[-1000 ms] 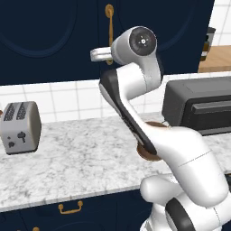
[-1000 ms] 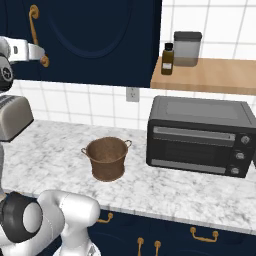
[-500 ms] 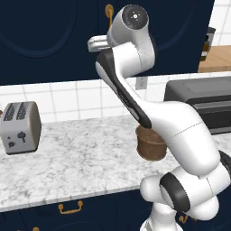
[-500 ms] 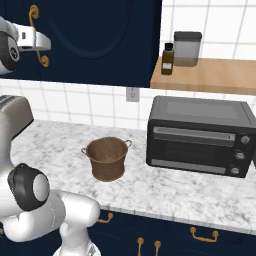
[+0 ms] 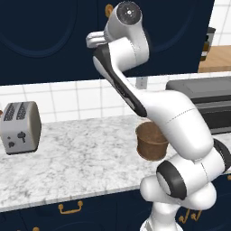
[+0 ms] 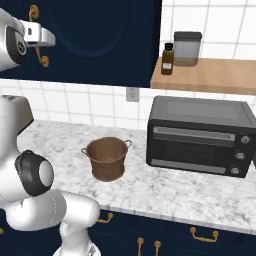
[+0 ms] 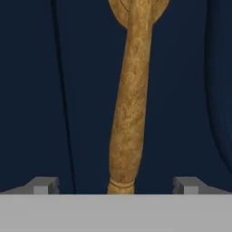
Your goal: Open the cabinet, pick up the bread from the cabinet and place it in the basket. Then move the basket to the dining counter.
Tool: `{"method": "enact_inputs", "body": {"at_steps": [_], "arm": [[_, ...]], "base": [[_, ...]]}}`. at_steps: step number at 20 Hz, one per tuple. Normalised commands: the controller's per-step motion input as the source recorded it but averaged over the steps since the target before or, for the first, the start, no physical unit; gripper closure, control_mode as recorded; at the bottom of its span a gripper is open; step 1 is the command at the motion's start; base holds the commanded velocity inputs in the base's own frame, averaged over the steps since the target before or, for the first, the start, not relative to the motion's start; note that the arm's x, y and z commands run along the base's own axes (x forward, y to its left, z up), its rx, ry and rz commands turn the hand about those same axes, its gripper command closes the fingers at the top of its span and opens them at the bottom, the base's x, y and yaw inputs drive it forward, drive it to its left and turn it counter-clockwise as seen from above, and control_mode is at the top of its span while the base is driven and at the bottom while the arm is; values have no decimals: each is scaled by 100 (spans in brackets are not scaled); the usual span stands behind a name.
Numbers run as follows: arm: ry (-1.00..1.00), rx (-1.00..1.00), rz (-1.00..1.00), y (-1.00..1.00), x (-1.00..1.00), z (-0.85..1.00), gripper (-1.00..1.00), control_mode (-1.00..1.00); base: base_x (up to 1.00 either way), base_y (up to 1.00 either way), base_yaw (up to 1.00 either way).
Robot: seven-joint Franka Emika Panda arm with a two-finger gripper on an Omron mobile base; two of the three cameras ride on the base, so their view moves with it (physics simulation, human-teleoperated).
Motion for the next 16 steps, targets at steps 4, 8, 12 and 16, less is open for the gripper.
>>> {"method": "enact_inputs", "body": {"at_steps": [4,8,12,16], "arm": [[-10,0,0,8,41,-23,-100,-100],[-25,0,0,12,52,-44,100,-100],[-26,0,0,4,70,-73,100,-100],[-4,0,-2,-28,81,-67,100,-100]], "base": [[0,0,0],[0,0,0],[0,0,0],[0,0,0]]}}
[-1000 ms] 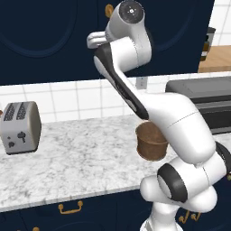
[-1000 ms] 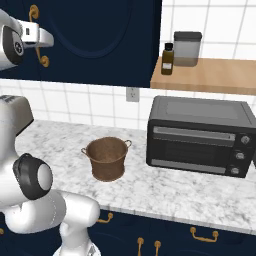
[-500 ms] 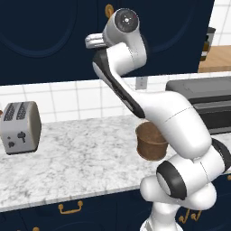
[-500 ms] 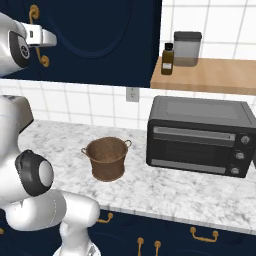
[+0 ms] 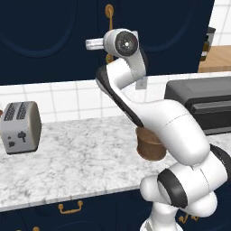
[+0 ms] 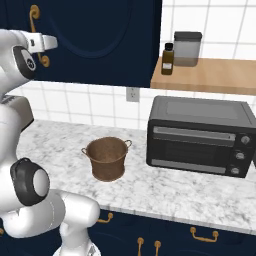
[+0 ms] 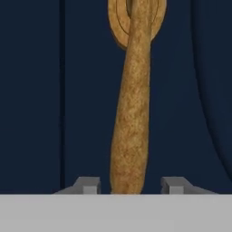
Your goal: Open the cabinet, pick up the bread from the cabinet and place it in the basket. Then move the basket to the dining counter.
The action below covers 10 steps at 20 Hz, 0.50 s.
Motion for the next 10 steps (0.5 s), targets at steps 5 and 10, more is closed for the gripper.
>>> {"method": "enact_inputs", "body": {"at_steps": [5,10], "arm": [[3,0,-11,-84,29,-34,100,-100],[2,1,-10,-100,-23,-23,100,-100]], "base": [[0,0,0],[0,0,0]]}}
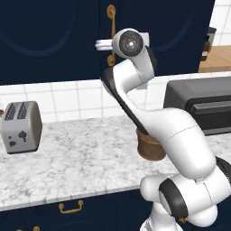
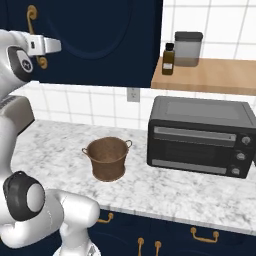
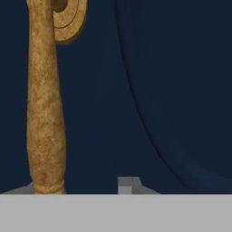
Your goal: Open the cabinet, pick up the bread from the cabinet and place it in the basket. Then move the basket to the dining counter.
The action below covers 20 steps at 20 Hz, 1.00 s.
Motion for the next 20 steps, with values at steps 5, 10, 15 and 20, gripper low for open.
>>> {"method": "enact_inputs", "body": {"at_steps": [5,10,15,20], "arm": [[0,2,-3,-100,-72,-4,100,-100],[1,6,5,-100,-100,-7,100,-100],[7,4,-3,-100,-100,-18,100,-100],[7,6,0,-100,-74,-25,100,-100]], "base": [[0,0,0],[0,0,0],[0,0,0],[0,0,0]]}}
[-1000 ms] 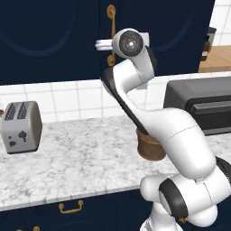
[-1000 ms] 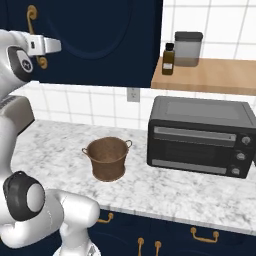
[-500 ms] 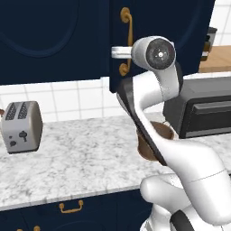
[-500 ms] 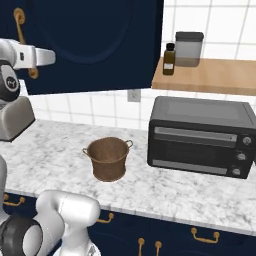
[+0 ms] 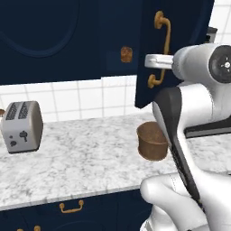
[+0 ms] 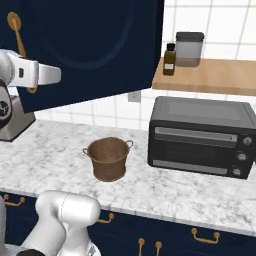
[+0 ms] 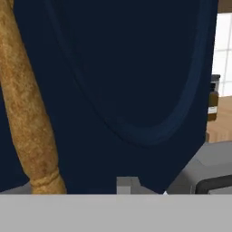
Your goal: Open the cabinet, pick up the bread from the cabinet and place it in the basket. Then move the basket to the dining counter.
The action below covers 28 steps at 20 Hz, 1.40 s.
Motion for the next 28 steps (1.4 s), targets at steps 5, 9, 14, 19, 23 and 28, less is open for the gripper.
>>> {"method": "enact_inputs", "body": {"at_steps": [5,9,14,19,23,28], "arm": [[1,0,0,-100,-40,-42,100,-100],[0,0,0,-100,-8,-48,100,-100],[-4,0,-6,-72,-20,-12,100,-100],[-35,13,-13,65,-100,0,100,-100],[-22,14,-18,76,-100,1,100,-100],[-18,13,-19,65,-100,14,100,-100]], "base": [[0,0,0],[0,0,0],[0,0,0],[0,0,0],[0,0,0],[0,0,0]]}}
